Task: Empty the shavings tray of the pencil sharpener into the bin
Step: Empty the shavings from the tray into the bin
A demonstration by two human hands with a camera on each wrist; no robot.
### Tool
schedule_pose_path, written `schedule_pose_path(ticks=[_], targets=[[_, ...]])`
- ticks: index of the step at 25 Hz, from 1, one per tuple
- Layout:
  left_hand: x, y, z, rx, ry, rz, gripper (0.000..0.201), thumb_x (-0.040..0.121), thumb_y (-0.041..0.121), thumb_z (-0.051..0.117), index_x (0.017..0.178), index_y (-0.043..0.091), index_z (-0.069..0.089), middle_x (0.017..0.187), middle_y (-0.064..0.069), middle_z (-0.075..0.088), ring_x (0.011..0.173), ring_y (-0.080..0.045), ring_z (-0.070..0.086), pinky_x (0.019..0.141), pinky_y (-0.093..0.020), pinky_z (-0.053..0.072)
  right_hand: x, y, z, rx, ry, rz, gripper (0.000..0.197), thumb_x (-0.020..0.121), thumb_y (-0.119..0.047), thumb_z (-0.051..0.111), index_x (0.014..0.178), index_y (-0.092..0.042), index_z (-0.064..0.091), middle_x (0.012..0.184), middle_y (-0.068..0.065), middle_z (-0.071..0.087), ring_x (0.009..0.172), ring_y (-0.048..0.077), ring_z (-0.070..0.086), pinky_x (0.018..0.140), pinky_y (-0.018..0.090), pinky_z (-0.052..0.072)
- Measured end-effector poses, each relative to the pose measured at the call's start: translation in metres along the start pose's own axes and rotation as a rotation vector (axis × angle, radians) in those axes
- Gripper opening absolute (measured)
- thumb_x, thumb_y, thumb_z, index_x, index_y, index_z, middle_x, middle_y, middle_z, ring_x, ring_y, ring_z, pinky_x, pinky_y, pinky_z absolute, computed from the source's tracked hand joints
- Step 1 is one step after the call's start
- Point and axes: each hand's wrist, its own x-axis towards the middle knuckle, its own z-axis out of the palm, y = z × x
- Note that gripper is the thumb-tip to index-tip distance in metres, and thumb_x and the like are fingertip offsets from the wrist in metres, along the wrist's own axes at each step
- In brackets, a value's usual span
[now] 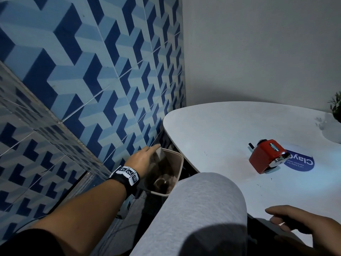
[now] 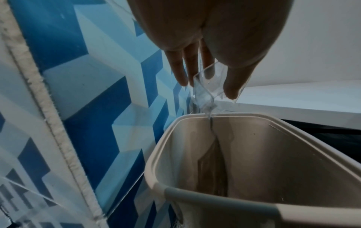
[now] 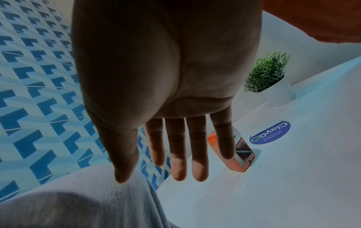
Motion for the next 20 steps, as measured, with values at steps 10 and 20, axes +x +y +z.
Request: schedule_pose_path(ticks=[10, 20], targets=[[-0.002, -0.001, 0.003, 0.144, 0.083, 0.063, 0.068, 0.087, 0.027, 0.078, 0.150, 0.032, 0.052, 0.139, -0.002, 0.065, 0.124, -0.030, 0.062, 0.106, -0.048, 0.048, -0.013, -0.030, -0.002, -0.073, 0.027, -0.060, 0.064, 0.051, -0.078, 0.076, 0.110, -0.078, 0.051, 0.102, -0.043, 0.070, 0.102, -0.017, 0.065, 0.095, 0.018, 0.048], [-0.003, 0.009, -0.001, 0.050, 0.047, 0.018, 0.068, 0.090, 0.027, 0.076, 0.153, 0.030, 0.048, 0.137, -0.002, 0.062, 0.122, -0.029, 0.063, 0.108, -0.044, 0.049, -0.013, -0.022, -0.001, -0.096, 0.023, -0.088, 0.068, 0.073, -0.031, 0.087, 0.109, -0.078, 0.052, 0.102, -0.040, 0.071, 0.101, -0.015, 0.067, 0.088, 0.007, 0.048]])
